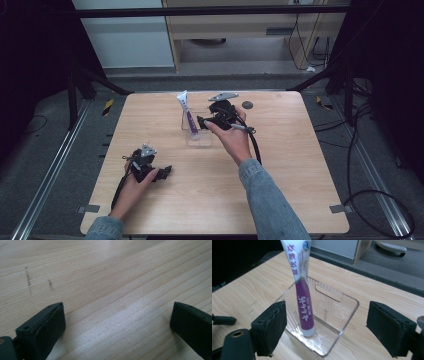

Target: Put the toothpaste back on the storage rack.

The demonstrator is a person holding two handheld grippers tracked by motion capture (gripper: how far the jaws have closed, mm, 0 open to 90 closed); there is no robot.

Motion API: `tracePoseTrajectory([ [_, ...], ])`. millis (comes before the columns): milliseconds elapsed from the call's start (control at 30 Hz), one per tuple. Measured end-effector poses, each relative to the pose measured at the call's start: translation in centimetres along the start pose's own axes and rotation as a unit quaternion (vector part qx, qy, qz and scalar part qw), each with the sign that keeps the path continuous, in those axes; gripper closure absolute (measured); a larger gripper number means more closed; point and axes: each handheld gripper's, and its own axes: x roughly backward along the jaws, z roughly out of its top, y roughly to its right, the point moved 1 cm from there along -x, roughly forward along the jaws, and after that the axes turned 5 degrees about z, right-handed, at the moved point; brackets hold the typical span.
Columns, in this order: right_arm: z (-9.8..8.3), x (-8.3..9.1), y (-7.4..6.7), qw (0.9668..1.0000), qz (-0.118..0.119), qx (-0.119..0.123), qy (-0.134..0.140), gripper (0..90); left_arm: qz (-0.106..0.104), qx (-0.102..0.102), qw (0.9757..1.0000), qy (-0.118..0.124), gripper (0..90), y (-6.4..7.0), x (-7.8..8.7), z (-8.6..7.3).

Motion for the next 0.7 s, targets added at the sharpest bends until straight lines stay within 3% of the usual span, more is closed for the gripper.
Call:
tracePoseTrajectory([
  [267, -1.5, 1.1, 1.2, 0.9995, -0.026, 0.013, -0.016, 11.8, 0.0, -0.001, 1.0, 0.0, 0.0, 0.0, 0.0, 0.0],
  [700, -3.7, 3.4, 3.2, 0.9988, -0.044, 0.007, -0.02, 10.7, 0.0, 0.0, 1.0, 0.0, 0.0, 0.0, 0.0, 0.0],
])
